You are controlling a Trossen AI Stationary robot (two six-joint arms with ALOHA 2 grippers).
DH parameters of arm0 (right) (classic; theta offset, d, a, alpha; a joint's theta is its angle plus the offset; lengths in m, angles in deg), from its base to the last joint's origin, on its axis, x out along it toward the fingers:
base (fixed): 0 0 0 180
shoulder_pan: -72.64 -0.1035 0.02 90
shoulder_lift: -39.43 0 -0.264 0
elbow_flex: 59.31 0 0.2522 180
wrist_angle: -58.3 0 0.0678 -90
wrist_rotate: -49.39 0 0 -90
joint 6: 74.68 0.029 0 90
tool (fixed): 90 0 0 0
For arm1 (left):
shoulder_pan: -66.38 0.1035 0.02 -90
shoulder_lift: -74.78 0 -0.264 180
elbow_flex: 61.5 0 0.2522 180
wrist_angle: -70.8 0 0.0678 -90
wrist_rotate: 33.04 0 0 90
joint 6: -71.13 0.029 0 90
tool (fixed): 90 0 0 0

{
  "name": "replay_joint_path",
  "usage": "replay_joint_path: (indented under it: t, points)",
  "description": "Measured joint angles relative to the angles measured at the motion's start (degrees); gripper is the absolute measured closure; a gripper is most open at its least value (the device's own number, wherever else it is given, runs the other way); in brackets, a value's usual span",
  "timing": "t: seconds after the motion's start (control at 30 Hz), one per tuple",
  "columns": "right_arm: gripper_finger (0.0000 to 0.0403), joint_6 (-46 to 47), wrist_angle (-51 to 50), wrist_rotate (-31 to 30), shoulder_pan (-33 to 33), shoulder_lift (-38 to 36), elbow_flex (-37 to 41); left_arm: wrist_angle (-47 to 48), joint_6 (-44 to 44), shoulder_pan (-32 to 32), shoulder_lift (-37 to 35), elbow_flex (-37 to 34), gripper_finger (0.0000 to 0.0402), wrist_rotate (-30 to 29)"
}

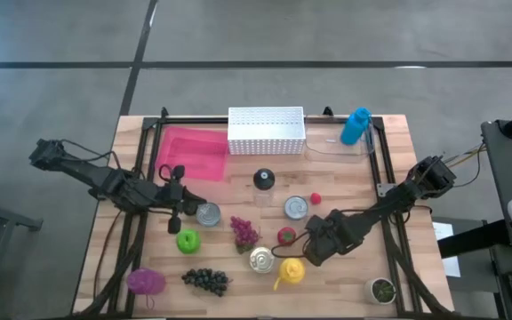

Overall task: Pick & Place Food Item
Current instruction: Put the purple mangosteen into the white bin

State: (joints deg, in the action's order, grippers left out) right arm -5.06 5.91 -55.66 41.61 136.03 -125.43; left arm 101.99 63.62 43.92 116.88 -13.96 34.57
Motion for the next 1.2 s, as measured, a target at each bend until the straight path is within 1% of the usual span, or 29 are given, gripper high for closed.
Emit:
replay_joint_path:
  t: [0.33,0.6,0.73,1.03,1.2]
  points:
    - [0.0181,0.1,0.3,0.0,0.1,0.0,0.1,0.0,0.0,0.0,0.0,0.0,0.0395,0.0]
    - [0.0188,-0.5,0.3,0.2,0.1,0.0,0.1,0.0,0.0,0.0,0.0,0.0,0.0395,0.0]
    - [0.0184,-1.0,0.4,0.3,0.1,-0.1,0.1,0.0,0.0,0.0,0.0,0.0,0.0396,0.0]
    - [0.0145,-0.7,0.6,1.8,0.1,0.0,0.2,0.0,-0.1,0.0,0.0,0.0,0.0395,0.0]
    - [0.0142,-0.5,0.7,1.7,0.1,0.0,0.2,0.0,-3.9,0.0,0.0,0.0,0.0396,0.1]
